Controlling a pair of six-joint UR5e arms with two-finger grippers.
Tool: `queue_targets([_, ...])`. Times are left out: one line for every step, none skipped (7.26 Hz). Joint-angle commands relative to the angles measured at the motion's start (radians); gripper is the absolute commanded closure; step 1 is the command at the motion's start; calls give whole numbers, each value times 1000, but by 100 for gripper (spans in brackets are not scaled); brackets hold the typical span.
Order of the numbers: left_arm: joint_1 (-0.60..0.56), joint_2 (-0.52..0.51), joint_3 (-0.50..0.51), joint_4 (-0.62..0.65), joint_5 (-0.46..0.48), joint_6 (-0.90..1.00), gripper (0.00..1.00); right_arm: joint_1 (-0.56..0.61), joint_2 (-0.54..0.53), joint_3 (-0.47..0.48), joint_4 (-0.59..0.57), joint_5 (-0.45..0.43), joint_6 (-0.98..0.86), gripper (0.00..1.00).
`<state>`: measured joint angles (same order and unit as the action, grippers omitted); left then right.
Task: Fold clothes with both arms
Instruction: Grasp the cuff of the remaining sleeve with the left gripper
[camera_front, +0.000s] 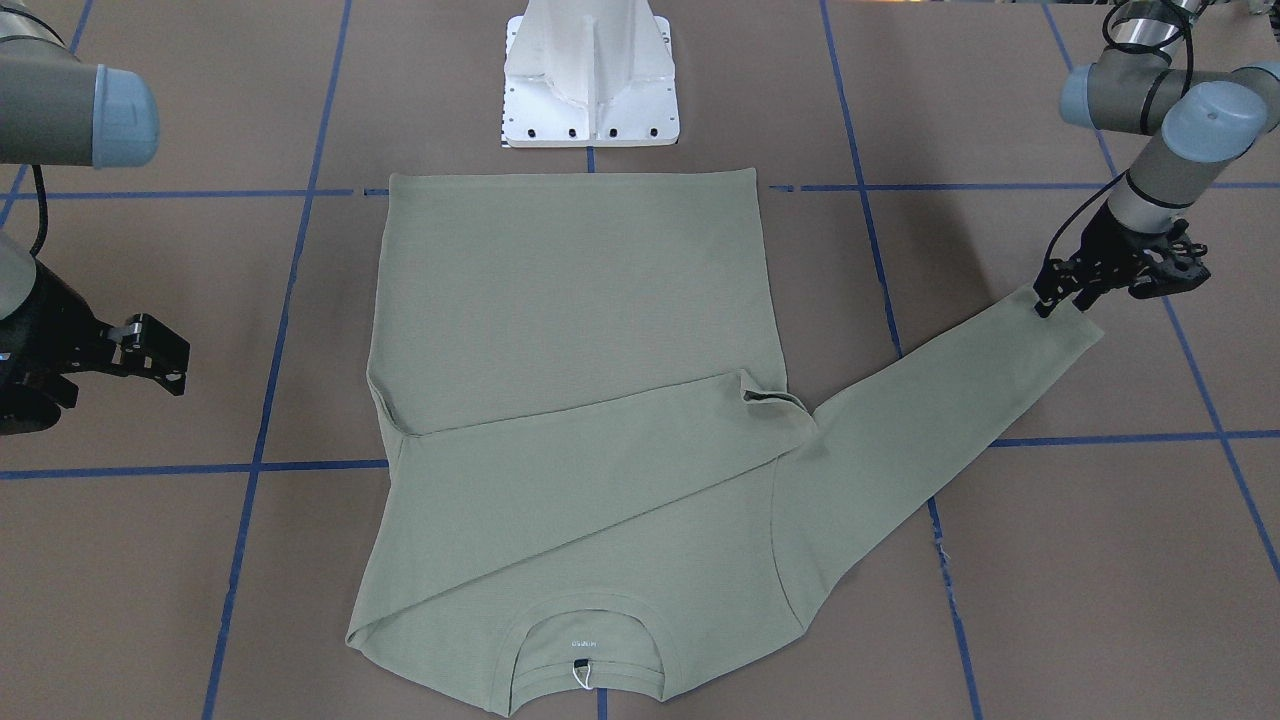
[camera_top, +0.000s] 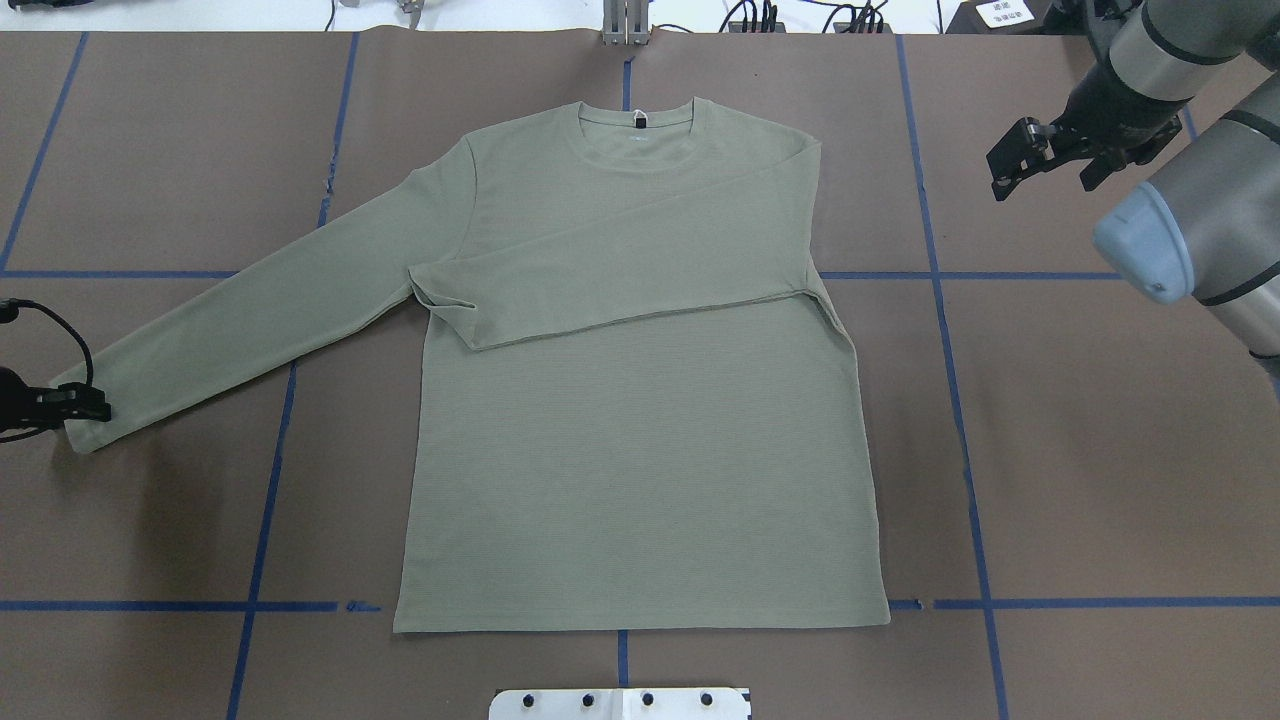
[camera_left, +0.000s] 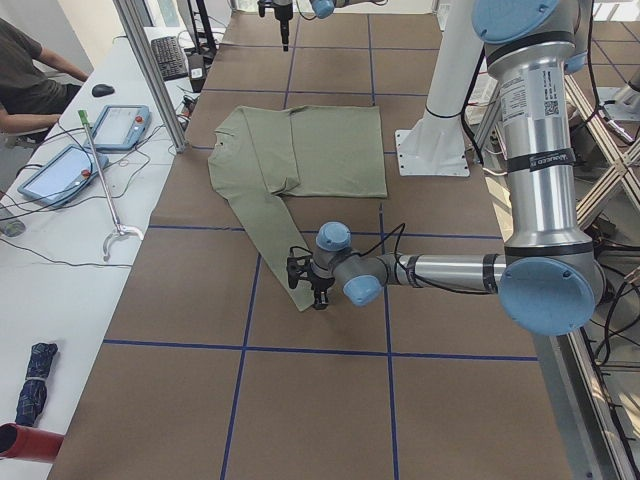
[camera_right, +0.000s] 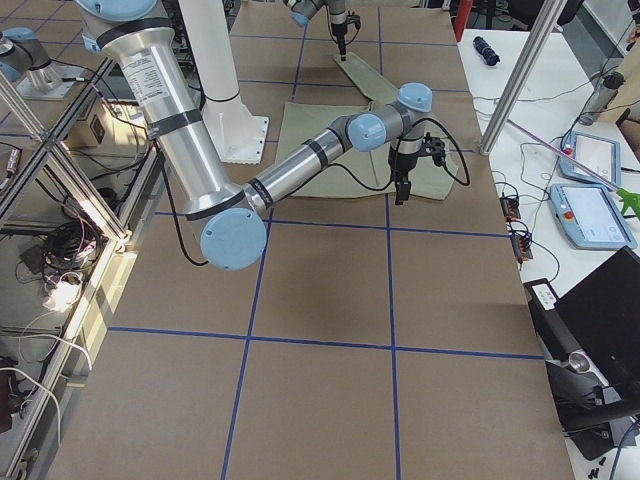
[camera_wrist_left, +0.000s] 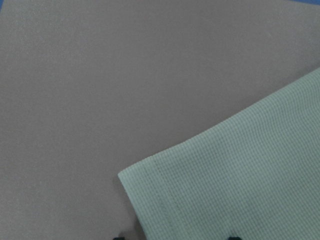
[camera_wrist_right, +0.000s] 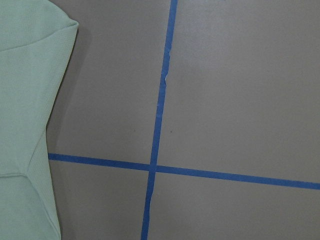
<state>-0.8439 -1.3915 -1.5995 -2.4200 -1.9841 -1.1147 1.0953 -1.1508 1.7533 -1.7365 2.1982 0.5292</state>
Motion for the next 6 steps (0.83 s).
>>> queue_targets([0, 0, -8, 2, 1, -2, 78, 0, -1, -3, 0, 0, 0, 0])
queue_targets([0, 2, -32, 7, -1, -4, 88, 0, -3, -1, 0, 0, -2, 0])
queue_targets([0, 2, -57, 12, -22, -10, 99, 0, -3, -3, 0, 0, -2, 0])
queue_targets([0, 5, -86, 15, -28, -22, 100, 0, -4, -3, 0, 0, -2, 0])
queue_targets([-1, 6, -100, 15, -30, -24, 100, 0, -6, -3, 0, 0, -2, 0])
queue_targets([-1, 6, -126, 25, -32, -24, 100, 0, -7, -3, 0, 0, -2, 0])
